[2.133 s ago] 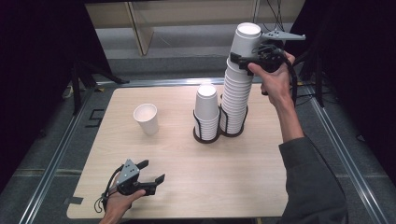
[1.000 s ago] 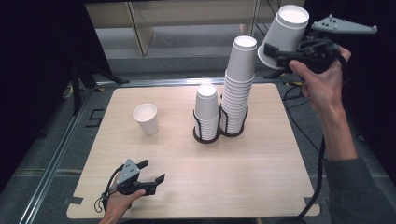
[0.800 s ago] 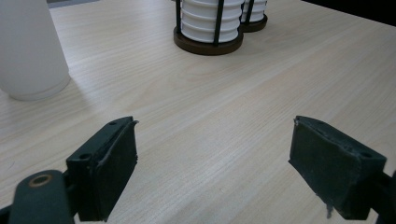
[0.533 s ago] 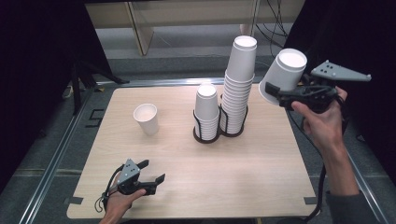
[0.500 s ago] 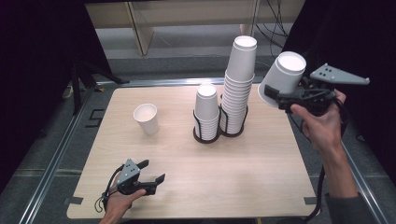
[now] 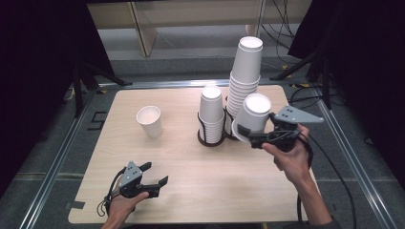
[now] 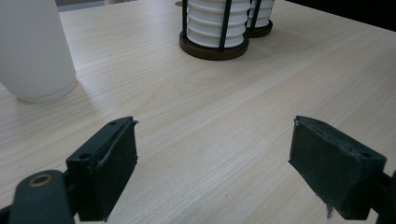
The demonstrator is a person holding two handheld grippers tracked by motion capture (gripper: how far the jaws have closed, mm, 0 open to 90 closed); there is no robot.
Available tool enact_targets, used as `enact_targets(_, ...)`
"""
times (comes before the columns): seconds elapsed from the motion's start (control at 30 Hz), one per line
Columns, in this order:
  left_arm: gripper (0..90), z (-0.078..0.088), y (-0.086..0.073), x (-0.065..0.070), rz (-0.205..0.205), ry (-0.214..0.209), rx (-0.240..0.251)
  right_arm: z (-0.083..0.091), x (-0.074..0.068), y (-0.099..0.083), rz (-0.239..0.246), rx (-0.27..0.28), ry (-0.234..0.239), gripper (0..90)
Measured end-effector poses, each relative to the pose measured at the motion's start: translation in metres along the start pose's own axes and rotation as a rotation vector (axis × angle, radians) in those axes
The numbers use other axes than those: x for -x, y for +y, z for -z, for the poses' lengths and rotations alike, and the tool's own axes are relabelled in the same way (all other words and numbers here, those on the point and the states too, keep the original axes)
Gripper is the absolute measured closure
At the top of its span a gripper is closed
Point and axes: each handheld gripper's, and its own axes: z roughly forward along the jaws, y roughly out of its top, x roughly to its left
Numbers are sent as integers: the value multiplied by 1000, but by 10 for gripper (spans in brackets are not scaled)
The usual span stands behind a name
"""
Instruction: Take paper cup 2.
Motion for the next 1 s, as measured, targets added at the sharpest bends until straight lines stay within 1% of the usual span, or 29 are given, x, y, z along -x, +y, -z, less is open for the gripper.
enact_targets(0.03,144,1,0,0,0,6,-9,-6,-2,-3,19,-7,9,153)
enact_targets(0.07,144,0,-1,1,0,4,-8,-11,-4,-7,11,2,28,153)
enact_targets(0.1,144,-1,-2,2,27,2,-4,-15,-7,-10,8,-6,35,153)
enact_targets(0.13,144,-1,-2,0,-2,1,-7,-20,-10,-12,5,-16,46,153)
enact_targets(0.17,144,-2,-2,1,10,-1,0,-24,-11,-15,21,-20,44,153)
enact_targets(0.2,144,-1,-1,0,-8,2,-6,-27,-13,-17,20,-25,48,153)
enact_targets(0.23,144,0,-2,1,6,12,-19,-31,-15,-20,8,-39,65,153)
enact_targets(0.27,144,0,-2,0,3,10,-13,-33,-18,-23,-6,-53,70,153)
enact_targets(0.3,144,0,-2,0,3,11,-13,-36,-17,-25,21,-43,63,153)
enact_targets(0.33,144,-1,-2,0,6,10,-12,-39,-17,-27,28,-44,70,153)
enact_targets(0.37,144,-1,-2,-1,-4,4,-7,-40,-19,-29,7,-57,75,153)
enact_targets(0.43,144,-1,-2,0,5,8,-6,-45,-21,-35,5,-61,86,153)
enact_targets(0.47,144,-1,-2,0,8,8,-5,-47,-23,-37,-9,-80,90,153)
enact_targets(0.5,144,-1,-1,0,5,7,-4,-50,-23,-39,-2,-68,101,153)
enact_targets(0.53,144,-1,-1,1,3,6,-2,-51,-24,-40,4,-82,97,153)
enact_targets(0.57,144,-1,-1,1,-1,3,0,-53,-25,-42,-1,-85,102,153)
enact_targets(0.6,144,-2,-2,2,30,-1,13,-56,-27,-45,-6,-79,123,153)
enact_targets(0.63,144,-2,-1,0,-1,-4,22,-57,-27,-46,1,-85,118,154)
enact_targets(0.67,144,0,-1,1,8,2,15,-60,-29,-47,-1,-88,119,153)
enact_targets(0.7,144,0,-1,1,16,1,17,-61,-30,-49,-9,-82,123,153)
enact_targets(0.73,144,-2,-1,1,25,-11,38,-62,-30,-49,2,-84,117,153)
enact_targets(0.77,143,-1,-1,0,22,-14,39,-64,-31,-51,2,-84,122,153)
enact_targets(0.8,144,-1,-1,-1,23,-14,41,-66,-32,-53,-4,-80,139,153)
enact_targets(0.83,144,-1,-1,-1,29,-17,47,-66,-34,-54,-22,-101,137,153)
enact_targets(0.87,144,-1,-1,-1,31,-17,49,-68,-35,-55,-19,-98,144,153)
enact_targets(0.9,144,-1,-2,1,55,-18,46,-70,-35,-57,-13,-90,144,153)
enact_targets(0.93,143,0,-1,0,37,-13,44,-72,-35,-58,-22,-87,155,153)
enact_targets(0.97,144,0,0,0,29,-15,43,-74,-35,-59,-18,-93,158,153)
enact_targets(1.0,144,0,0,0,32,-17,45,-75,-35,-61,-9,-89,156,153)
